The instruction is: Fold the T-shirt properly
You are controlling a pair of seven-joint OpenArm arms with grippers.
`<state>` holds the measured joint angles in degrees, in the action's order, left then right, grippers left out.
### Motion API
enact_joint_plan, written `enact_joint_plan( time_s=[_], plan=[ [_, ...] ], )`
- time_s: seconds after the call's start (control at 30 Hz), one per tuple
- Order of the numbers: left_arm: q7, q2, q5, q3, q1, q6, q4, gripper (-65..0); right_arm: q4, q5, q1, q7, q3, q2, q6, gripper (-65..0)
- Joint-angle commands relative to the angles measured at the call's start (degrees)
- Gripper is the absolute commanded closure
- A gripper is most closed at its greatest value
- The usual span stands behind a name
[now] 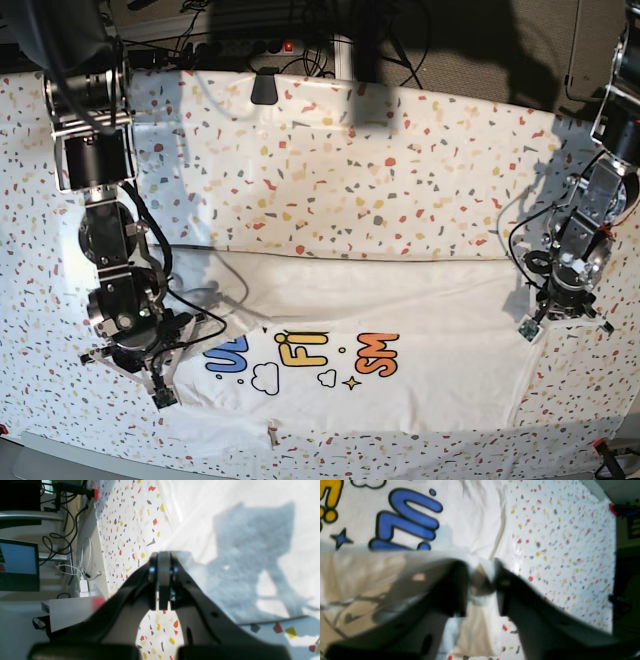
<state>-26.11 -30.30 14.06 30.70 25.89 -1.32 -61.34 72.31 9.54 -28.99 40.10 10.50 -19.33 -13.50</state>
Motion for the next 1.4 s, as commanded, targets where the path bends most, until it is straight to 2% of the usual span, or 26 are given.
enact_joint_plan(
  time_s=[0.0, 0.07, 0.33, 0.47, 0.5, 0.6, 0.63, 0.7, 0.77, 0.83, 1.03, 1.1, 1.23, 1.37],
  plan=[
    [0.5, -0.83, 0.76, -0.63, 1.75, -1.05, -0.66, 0.0, 0.9, 1.75, -2.1, -2.25, -0.42, -0.52, 0.7, -30.8],
    [0.48, -0.83, 0.74, -0.63, 1.75, -1.05, -0.66, 0.0, 0.9, 3.74, -2.12, -3.3, -0.42, -0.5, 0.72, -38.0],
    [0.52, -0.83, 0.74, -0.63, 1.75, -1.05, -0.66, 0.0, 0.9, 3.45, -2.12, -3.28, -0.42, -0.5, 0.74, -38.4],
    [0.5, -0.83, 0.74, -0.63, 1.75, -1.05, -0.66, 0.0, 0.9, -1.03, -2.12, -1.62, -0.42, -0.5, 0.35, -38.3],
    [0.52, -0.83, 0.74, -0.63, 1.75, -1.05, -0.66, 0.0, 0.9, -3.06, -2.1, -0.76, -0.39, -0.48, -1.53, -38.3],
    [0.76, -0.83, 0.74, -0.63, 1.75, -1.05, -0.66, 0.0, 0.87, -10.05, -1.95, -0.02, -0.11, -0.5, -15.93, -38.3],
    [0.9, -0.83, 0.74, -0.63, 1.75, -1.05, -0.66, 0.0, 0.79, -11.72, -1.97, -0.2, 0.33, -0.5, -19.52, -38.3],
    [0.92, -0.83, 0.74, -0.63, 1.75, -1.05, -0.66, 0.0, 0.79, -12.09, -2.14, -0.66, 2.08, -0.52, -23.89, -38.3],
    [0.9, -0.83, 0.57, -0.63, 1.77, -1.05, -0.66, 0.0, 0.79, -11.23, -2.45, -0.63, 4.9, -0.55, -25.57, -38.3],
    [0.9, -0.83, 0.57, -0.63, 1.75, -1.05, -0.66, 0.0, 0.79, -10.21, -2.67, -0.63, 8.7, -0.52, -25.79, -38.3],
    [0.87, -0.83, 0.52, -0.63, 1.75, -1.05, -0.66, 0.0, -2.62, -1.75, -5.07, -2.49, 21.55, -0.46, -25.29, -38.3],
    [0.85, -0.83, 0.31, -0.63, 1.75, -1.05, -0.66, 0.0, -5.55, 1.07, -6.67, -3.39, 24.33, -0.15, -23.17, -38.3],
    [0.9, -0.83, 0.17, -0.63, 1.75, -1.05, -0.66, 0.0, -10.64, 4.44, -9.99, -3.76, 26.71, 0.57, -19.47, -38.3],
    [0.92, -0.83, 0.2, -0.63, 1.75, -1.05, -0.66, 0.0, -13.25, 4.39, -11.96, -5.07, 26.67, 0.63, -19.47, -38.3]
  ],
)
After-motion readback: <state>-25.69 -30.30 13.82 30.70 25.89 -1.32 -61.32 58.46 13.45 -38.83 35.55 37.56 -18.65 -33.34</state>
